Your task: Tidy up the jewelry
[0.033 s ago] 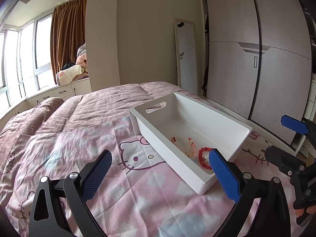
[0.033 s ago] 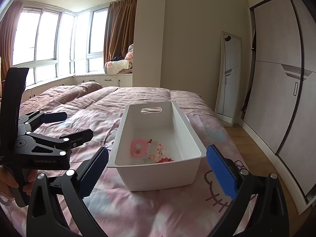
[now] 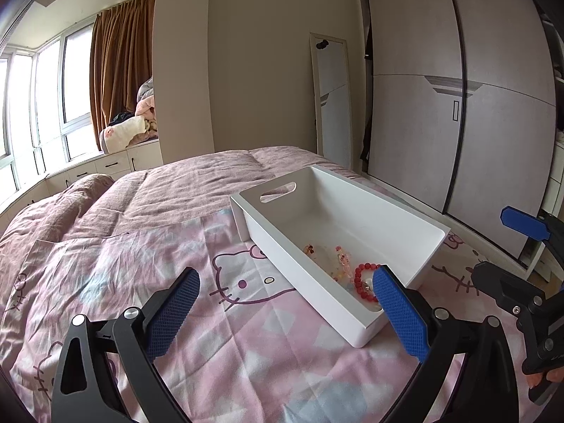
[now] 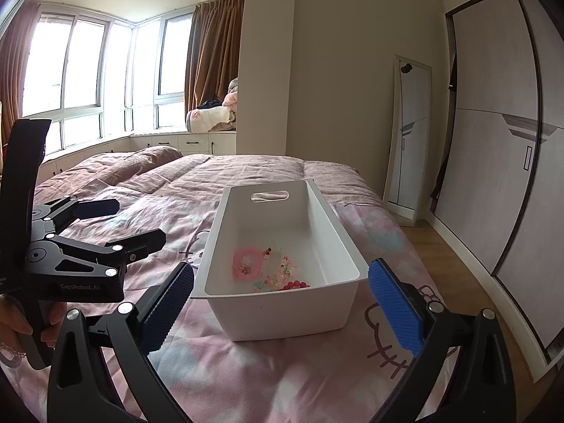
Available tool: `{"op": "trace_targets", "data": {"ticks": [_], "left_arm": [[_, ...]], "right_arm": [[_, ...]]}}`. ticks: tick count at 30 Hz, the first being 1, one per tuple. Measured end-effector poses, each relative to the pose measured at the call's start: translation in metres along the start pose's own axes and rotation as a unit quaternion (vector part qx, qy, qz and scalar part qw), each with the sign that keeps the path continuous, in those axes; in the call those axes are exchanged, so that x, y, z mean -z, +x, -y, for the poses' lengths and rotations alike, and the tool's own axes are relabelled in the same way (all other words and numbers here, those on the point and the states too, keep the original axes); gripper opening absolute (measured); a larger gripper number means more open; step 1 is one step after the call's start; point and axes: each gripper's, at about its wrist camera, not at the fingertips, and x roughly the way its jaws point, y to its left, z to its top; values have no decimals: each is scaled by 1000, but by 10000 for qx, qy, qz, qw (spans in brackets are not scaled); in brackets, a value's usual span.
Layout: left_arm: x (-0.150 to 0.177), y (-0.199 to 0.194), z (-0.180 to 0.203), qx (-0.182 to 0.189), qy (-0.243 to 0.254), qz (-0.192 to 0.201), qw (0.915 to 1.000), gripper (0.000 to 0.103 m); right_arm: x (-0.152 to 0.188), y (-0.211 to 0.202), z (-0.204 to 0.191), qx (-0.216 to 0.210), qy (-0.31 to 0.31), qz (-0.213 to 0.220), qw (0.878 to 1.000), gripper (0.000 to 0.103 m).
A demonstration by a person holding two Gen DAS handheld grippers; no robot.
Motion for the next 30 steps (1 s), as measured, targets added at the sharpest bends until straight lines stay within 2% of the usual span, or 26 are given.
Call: {"op": "trace_targets", "data": {"ticks": [15,30], "left_arm": [[0,3,-10,-18,-194,-60,9998,99],[2,4,-7,67,-108,-84,9999,99]], "right_arm": [[2,2,1,39,31,-19,10000,98],[1,3,2,54,34,-83,9999,98]]}}
